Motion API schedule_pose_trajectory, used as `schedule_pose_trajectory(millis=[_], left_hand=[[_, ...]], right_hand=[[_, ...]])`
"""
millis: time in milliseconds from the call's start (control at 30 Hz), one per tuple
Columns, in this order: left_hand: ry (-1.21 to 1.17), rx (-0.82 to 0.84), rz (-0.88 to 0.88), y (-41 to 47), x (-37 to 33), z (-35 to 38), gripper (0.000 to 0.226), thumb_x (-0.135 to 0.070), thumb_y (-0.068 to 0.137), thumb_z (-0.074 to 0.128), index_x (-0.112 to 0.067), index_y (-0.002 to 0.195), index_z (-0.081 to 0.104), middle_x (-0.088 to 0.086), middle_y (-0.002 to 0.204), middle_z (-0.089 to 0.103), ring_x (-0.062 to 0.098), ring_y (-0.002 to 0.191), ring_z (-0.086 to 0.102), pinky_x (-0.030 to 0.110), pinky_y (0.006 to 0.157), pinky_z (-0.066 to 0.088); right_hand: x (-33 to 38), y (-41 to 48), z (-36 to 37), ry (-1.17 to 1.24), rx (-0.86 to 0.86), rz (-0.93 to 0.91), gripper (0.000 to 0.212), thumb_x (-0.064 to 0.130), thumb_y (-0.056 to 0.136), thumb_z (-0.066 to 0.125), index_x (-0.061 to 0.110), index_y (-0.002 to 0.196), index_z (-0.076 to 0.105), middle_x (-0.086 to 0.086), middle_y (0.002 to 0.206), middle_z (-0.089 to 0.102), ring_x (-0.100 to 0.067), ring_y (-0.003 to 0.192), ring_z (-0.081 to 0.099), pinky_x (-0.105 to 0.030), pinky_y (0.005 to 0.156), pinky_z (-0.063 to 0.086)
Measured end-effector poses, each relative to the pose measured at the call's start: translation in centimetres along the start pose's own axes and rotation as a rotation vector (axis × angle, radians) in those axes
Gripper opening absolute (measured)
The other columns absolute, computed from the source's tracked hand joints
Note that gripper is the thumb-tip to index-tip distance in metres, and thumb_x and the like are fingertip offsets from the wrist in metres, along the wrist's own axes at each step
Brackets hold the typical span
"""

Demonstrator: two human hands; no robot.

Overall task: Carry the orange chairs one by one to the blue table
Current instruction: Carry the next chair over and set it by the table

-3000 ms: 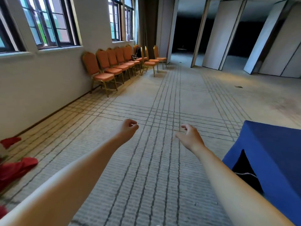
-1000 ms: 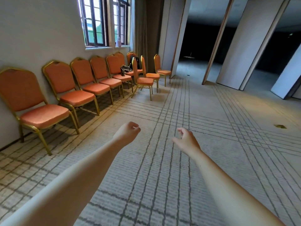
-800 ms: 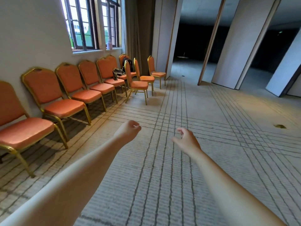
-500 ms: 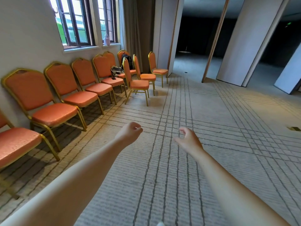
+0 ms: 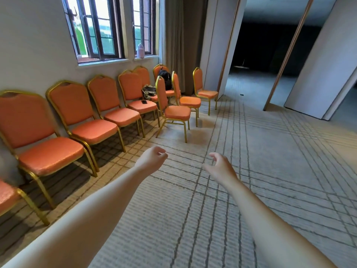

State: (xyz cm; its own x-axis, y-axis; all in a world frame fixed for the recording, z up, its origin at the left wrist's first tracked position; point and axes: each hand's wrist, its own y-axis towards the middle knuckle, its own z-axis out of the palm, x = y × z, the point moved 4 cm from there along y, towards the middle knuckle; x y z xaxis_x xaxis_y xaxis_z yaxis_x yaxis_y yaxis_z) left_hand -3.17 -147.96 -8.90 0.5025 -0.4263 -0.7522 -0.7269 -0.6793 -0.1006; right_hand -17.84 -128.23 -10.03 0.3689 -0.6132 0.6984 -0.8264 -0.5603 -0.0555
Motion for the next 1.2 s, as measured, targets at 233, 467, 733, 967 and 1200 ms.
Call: schedule_pose_trajectory(millis=[233, 467, 733, 967, 1200], left_hand=[[-0.018, -0.011, 0.009, 20.7, -1.2, 1.7, 0.034, -0.035, 0.094, 0.054, -0.019, 0.124, 0.060, 0.000, 0.119, 0.060, 0.010, 0.093, 0.060, 0.029, 0.081, 0.052], [-0.015, -0.002, -0.013, 43.0, -4.0, 2.2, 0.037, -0.032, 0.093, 0.053, -0.016, 0.125, 0.061, 0.001, 0.107, 0.066, 0.014, 0.093, 0.064, 0.038, 0.090, 0.054], [0.017, 0.044, -0.020, 64.3, -7.6, 6.3, 0.039, -0.036, 0.092, 0.053, -0.018, 0.126, 0.060, 0.001, 0.118, 0.065, 0.011, 0.089, 0.065, 0.034, 0.084, 0.056], [0.016, -0.023, -0.044, 85.2, -12.7, 9.5, 0.017, -0.030, 0.091, 0.051, -0.022, 0.097, 0.064, -0.003, 0.098, 0.061, 0.015, 0.089, 0.060, 0.034, 0.084, 0.051], [0.011, -0.046, -0.103, 101.4, -17.1, 12.1, 0.036, -0.034, 0.093, 0.052, -0.017, 0.123, 0.061, -0.001, 0.116, 0.062, 0.013, 0.100, 0.061, 0.033, 0.088, 0.054]], right_hand=[[0.6, 20.4, 1.3, -0.022, 0.012, 0.006, 0.062, 0.041, 0.087, 0.062, 0.026, 0.143, 0.041, -0.001, 0.148, 0.040, -0.021, 0.131, 0.045, -0.034, 0.098, 0.040], [1.4, 42.2, 1.2, -0.033, -0.015, 0.029, 0.060, 0.041, 0.087, 0.062, 0.025, 0.141, 0.044, -0.002, 0.146, 0.043, -0.019, 0.127, 0.048, -0.030, 0.087, 0.040], [-0.6, 63.7, 1.3, -0.006, 0.015, 0.091, 0.060, 0.040, 0.086, 0.062, 0.026, 0.142, 0.043, -0.002, 0.149, 0.041, -0.019, 0.129, 0.047, -0.033, 0.092, 0.042], [-1.4, 86.8, -1.6, -0.030, 0.053, 0.033, 0.059, 0.039, 0.087, 0.063, 0.025, 0.141, 0.044, -0.003, 0.148, 0.040, -0.021, 0.130, 0.047, -0.035, 0.097, 0.042], [-0.2, 105.1, -4.1, -0.063, 0.103, -0.017, 0.060, 0.039, 0.087, 0.064, 0.025, 0.142, 0.043, -0.001, 0.150, 0.040, -0.020, 0.130, 0.047, -0.037, 0.097, 0.044]])
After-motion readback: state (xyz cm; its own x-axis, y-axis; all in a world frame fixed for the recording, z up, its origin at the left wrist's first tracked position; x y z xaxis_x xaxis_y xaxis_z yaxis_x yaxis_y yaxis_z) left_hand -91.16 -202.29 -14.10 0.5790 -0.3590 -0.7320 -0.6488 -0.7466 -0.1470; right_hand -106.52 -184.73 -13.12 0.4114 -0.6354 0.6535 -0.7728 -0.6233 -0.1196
